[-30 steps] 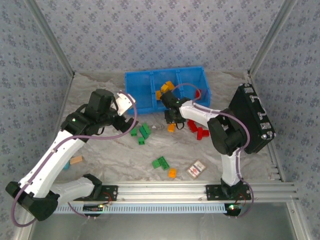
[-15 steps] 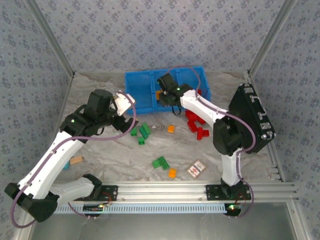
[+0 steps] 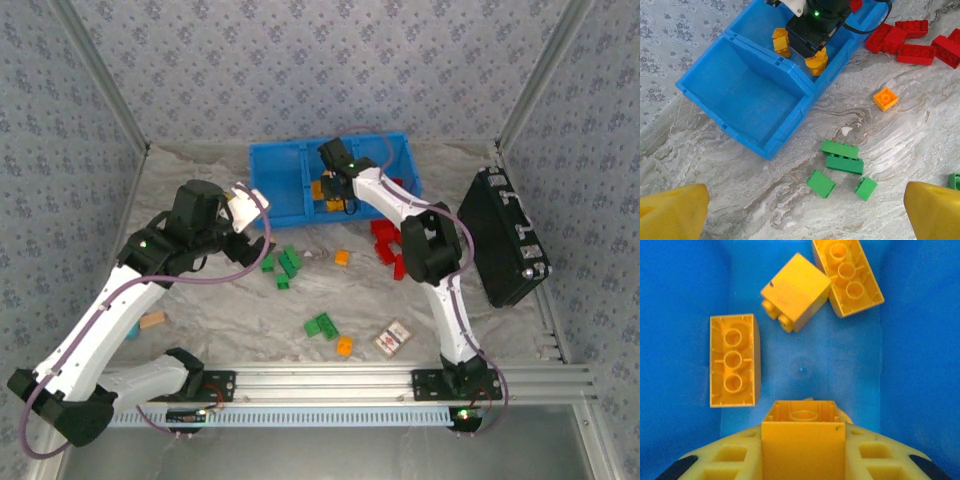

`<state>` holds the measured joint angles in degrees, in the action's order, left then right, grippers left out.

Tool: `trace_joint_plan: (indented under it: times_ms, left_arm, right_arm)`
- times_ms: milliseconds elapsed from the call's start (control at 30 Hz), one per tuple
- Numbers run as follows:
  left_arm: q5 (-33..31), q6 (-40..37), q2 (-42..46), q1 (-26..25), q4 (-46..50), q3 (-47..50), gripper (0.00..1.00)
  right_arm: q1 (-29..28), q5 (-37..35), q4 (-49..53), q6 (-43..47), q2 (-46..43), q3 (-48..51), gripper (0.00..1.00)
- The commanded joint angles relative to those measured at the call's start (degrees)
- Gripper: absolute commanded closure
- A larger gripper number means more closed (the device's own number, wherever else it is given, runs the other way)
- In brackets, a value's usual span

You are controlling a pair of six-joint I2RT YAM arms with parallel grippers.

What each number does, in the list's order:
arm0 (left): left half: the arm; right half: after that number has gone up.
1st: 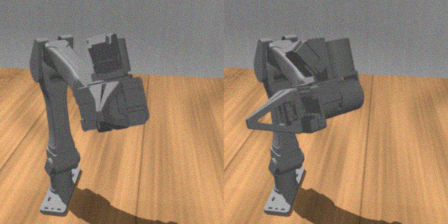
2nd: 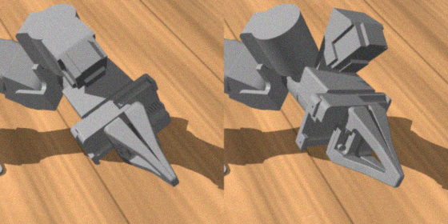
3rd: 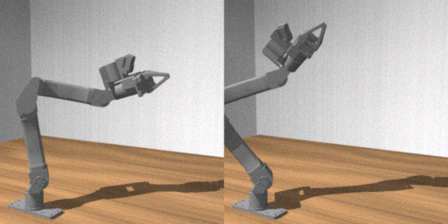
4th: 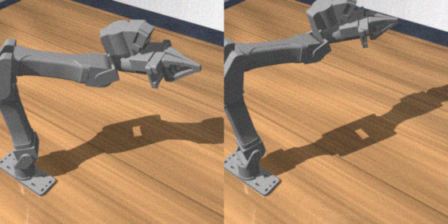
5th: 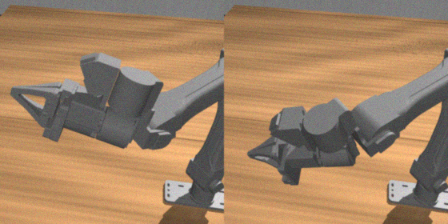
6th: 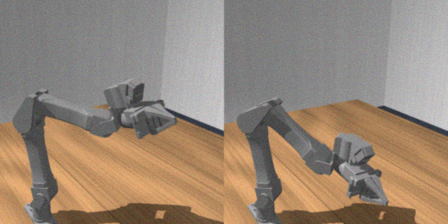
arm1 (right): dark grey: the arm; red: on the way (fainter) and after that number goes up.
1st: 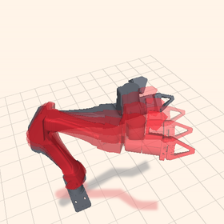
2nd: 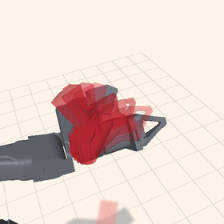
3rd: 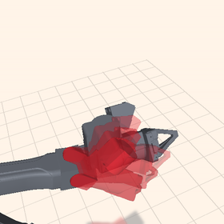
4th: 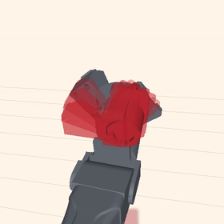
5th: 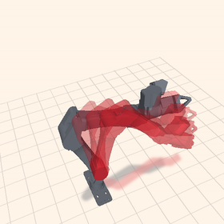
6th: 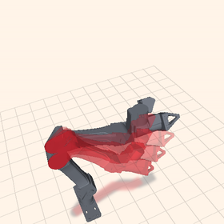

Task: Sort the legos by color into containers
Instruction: Place the lego in the container.

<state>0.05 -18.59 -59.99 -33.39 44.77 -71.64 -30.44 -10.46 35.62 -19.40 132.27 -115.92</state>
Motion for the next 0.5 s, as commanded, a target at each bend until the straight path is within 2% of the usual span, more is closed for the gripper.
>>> trace_joint_plan:
  times_ms: [0, 100, 300, 467]
  left_arm:
    - [-0.7, -1.2, 1.4, 0.3, -0.9, 0.3, 0.0]
    - [-0.7, -1.2, 1.4, 0.3, -1.0, 0.4, 0.0]
    - [-0.5, -1.0, 1.6, 0.3, -1.4, 1.0, 0.0]
    - [0.6, -0.5, 1.5, 0.3, -2.0, 1.3, 0.0]
  right_arm:
    - [0.3, 0.6, -0.3, 0.8, 1.7, -3.9, 0.66]
    - [0.5, 1.2, 0.1, 0.9, 2.2, -4.4, 0.63]
    - [0.0, 1.2, -0.2, 1.6, -1.1, -1.0, 0.48]
    - [-2.8, -3.6, -0.9, 2.5, -10.8, 8.8, 0.44]
